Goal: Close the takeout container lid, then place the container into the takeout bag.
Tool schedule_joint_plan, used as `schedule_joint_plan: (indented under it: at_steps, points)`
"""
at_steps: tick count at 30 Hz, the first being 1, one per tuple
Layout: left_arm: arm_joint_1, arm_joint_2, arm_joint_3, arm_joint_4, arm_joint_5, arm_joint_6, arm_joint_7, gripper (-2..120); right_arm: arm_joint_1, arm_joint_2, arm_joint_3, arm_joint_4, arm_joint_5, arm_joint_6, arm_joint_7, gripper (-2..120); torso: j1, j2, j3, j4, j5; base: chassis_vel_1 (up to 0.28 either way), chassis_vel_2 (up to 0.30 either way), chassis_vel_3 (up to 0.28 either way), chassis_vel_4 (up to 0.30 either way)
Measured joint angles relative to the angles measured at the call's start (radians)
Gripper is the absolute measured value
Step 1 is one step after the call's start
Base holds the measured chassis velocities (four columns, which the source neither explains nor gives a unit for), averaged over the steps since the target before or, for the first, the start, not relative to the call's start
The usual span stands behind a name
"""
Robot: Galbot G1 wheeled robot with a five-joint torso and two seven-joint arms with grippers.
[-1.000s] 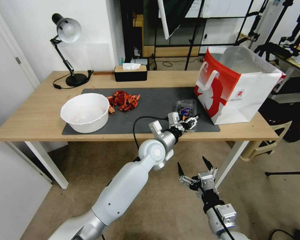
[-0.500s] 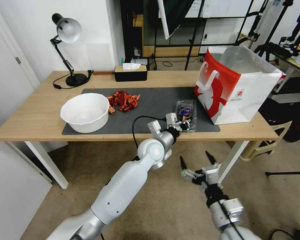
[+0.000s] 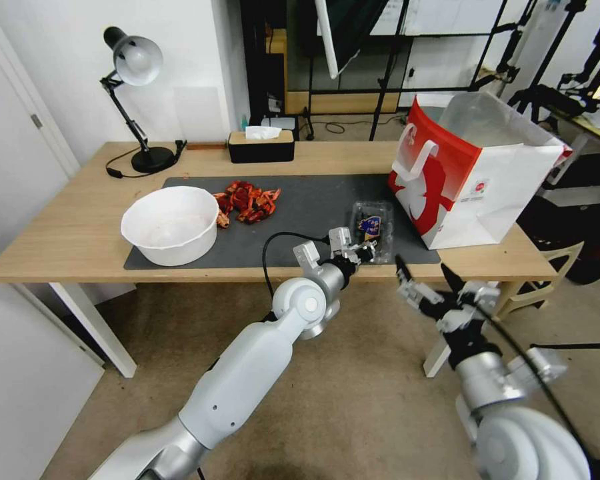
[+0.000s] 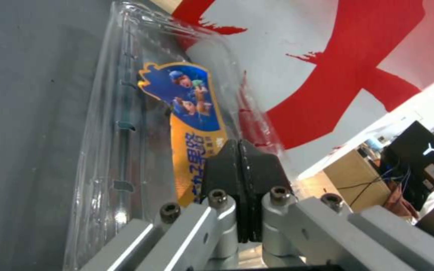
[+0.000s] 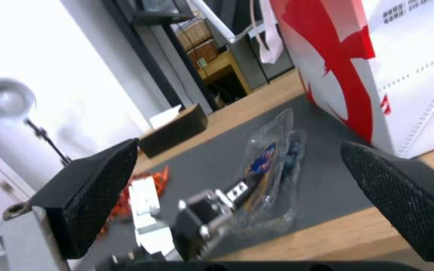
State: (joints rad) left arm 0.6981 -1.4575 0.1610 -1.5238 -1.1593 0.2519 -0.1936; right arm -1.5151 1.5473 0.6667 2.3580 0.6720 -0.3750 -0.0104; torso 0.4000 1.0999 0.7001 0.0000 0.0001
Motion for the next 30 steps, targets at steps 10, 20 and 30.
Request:
schedule_joint_plan:
  at_steps: [10, 20, 30]
  points:
    - [0.0, 0.001, 0.002, 0.0, 0.0, 0.002, -0.002, 0, 0.113, -0.057, -0.003, -0.075, 0.239, -0.071, 0.15, 100, 0.0, 0.0, 0.0, 0.0, -0.0001, 0.0, 0.0, 0.0, 0.0]
    - [0.0, 0.0, -0.001, 0.003, 0.001, 0.002, -0.013, 0, 0.275, -0.109, -0.049, -0.225, 0.35, -0.094, 0.258, 100, 0.0, 0.0, 0.0, 0.0, -0.0001, 0.0, 0.0, 0.0, 0.0]
    - [0.005, 0.001, -0.007, 0.004, 0.0, 0.001, -0.014, 0, 0.436, -0.127, -0.095, -0.354, 0.386, -0.115, 0.336, 100, 0.0, 0.0, 0.0, 0.0, -0.0002, 0.0, 0.0, 0.0, 0.0]
